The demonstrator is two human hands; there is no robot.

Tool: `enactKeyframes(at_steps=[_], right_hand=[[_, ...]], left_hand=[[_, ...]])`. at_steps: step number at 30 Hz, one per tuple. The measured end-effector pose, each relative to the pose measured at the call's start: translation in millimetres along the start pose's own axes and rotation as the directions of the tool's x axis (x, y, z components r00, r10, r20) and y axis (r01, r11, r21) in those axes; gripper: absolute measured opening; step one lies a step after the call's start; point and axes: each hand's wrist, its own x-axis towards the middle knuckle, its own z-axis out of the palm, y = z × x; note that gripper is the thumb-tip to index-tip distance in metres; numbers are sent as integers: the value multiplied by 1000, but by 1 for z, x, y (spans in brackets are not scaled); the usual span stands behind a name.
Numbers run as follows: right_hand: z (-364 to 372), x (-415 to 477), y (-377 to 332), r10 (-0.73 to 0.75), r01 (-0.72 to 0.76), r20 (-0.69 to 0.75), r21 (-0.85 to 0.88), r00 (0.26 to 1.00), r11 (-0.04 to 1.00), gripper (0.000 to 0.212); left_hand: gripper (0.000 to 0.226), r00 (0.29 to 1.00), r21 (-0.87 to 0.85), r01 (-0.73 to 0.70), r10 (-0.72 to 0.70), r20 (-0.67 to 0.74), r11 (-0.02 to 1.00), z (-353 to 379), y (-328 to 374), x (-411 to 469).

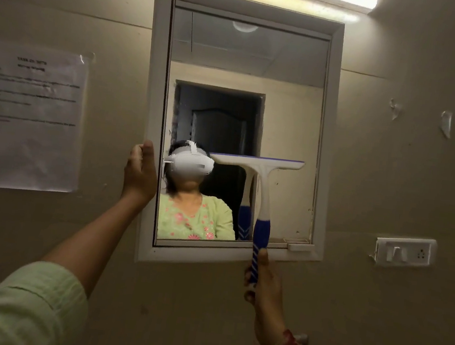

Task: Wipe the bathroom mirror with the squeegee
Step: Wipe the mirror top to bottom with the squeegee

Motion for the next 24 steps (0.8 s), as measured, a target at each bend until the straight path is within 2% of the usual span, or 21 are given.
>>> enactKeyframes(at_steps=[7,14,20,24], right_hand=[[7,20,-31,-127,124,45,47,991,991,48],[-7,-13,16,21,-21,14,32,1000,999,52],[7,0,-21,-82,78,40,98,996,992,46],[1,-4,2,-67,66,20,57,998,996,43]], left_hand=[[37,1000,13,9,-9,-8,1000,0,-3,0],[29,1000,26,28,-28,0,999,-1,3,-2],[29,999,60,41,-41,1,997,0,3,-4],[29,998,51,60,-60,4,997,0,5,-4]])
